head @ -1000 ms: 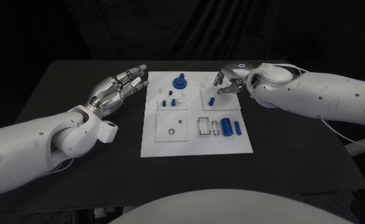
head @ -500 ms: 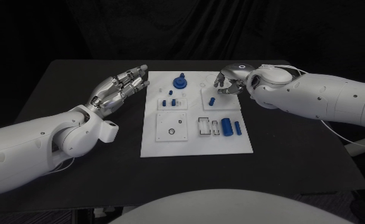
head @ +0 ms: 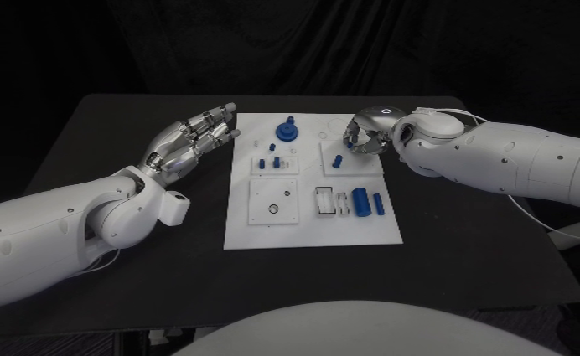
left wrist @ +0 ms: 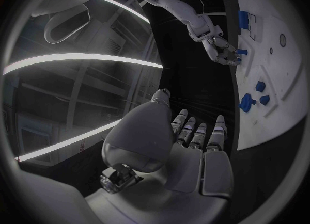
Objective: Assemble the parts on the task board
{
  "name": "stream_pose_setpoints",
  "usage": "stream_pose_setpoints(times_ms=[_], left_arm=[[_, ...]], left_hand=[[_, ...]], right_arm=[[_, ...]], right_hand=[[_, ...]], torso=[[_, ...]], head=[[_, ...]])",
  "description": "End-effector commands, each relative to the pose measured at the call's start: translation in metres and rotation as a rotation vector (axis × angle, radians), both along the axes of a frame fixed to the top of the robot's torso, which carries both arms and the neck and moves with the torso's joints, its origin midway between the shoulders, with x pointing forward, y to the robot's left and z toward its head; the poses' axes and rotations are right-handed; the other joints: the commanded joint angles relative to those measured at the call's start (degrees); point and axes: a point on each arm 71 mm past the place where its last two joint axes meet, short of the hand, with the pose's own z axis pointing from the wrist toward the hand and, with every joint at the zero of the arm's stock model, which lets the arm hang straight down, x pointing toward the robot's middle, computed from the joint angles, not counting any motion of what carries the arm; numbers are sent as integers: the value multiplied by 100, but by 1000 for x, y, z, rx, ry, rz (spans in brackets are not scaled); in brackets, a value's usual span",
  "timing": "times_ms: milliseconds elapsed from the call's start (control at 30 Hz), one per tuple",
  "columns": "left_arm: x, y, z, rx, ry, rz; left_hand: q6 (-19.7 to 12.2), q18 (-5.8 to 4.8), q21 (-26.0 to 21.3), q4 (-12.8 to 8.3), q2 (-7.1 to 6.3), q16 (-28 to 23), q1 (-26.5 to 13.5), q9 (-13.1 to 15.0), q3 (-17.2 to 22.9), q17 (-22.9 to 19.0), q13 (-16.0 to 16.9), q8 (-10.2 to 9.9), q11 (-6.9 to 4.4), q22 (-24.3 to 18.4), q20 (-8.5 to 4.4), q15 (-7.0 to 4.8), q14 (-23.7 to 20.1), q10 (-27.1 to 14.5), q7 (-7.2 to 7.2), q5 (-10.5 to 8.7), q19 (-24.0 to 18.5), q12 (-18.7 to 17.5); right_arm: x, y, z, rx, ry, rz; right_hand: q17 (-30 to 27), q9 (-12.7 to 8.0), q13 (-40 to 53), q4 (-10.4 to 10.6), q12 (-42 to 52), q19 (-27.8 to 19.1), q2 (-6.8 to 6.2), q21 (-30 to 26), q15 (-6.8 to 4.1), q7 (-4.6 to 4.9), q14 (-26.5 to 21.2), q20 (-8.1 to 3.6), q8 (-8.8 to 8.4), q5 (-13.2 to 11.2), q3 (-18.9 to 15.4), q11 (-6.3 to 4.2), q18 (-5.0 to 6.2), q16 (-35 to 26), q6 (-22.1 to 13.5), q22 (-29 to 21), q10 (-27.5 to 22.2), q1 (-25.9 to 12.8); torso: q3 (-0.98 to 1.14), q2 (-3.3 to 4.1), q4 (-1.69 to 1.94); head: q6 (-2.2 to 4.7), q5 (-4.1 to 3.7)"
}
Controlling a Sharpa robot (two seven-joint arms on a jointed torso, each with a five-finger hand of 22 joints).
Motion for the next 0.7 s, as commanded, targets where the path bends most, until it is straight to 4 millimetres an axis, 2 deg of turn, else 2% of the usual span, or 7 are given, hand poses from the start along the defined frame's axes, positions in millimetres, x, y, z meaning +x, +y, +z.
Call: stream_pose_setpoints(times_ms=[33, 267, 467, 700], left_arm=[[-2, 0, 8, -90, -91, -5], [-1, 1, 8, -85, -88, -1], [-1, 1, 7, -82, -85, -1], [-1, 1, 6, -79, -82, 0]], left_hand=[[19, 110, 23, -34, 1, 9, 74, 7, -7, 7, 8, 28, 48, 11, 48, 53, -9, -13, 35, 40, 19, 40], [33, 106, 37, -85, -6, 13, 114, 9, 1, 10, 9, 30, 80, 42, 80, 92, 3, -7, 45, 88, 59, 57], [43, 104, 48, -117, -4, 16, 137, 10, 11, 12, 9, 31, 86, 72, 92, 117, 11, -6, 58, 122, 89, 65], [78, 102, 56, -134, 1, 18, 148, 15, 18, 14, 10, 38, 81, 91, 98, 130, 18, -4, 82, 136, 109, 71]], right_arm=[[-1, 0, -4, -1, 11, 4], [1, 3, -6, 7, 1, 11], [2, 5, -8, 9, 0, 16], [2, 7, -8, 15, -11, 20]], right_hand=[[-14, 35, 7, -31, 22, -24, 9, 5, -7, 9, 69, 1, 53, 2, 31, -6, -100, -19, 92, 867, 56, 53], [-130, 126, -10, -98, -6, -75, 36, -103, -41, 46, 16, -19, 139, 2, 63, -8, -77, -102, 231, 839, 37, 90], [-131, 210, -7, -153, 30, -66, 84, -70, -71, 63, 19, -46, 201, 0, 94, -53, -84, -94, 319, 848, 169, 122], [-194, 337, -13, -240, 70, -66, 162, -77, -102, 97, 9, -76, 301, -1, 136, -131, -84, -130, 462, 847, 414, 188]], torso=[[-6, -4, 4], [-9, -1, 9], [-16, -2, 13], [-15, 3, -3]], head=[[-1, 14], [-1, 2], [-1, 1], [-1, 31]])
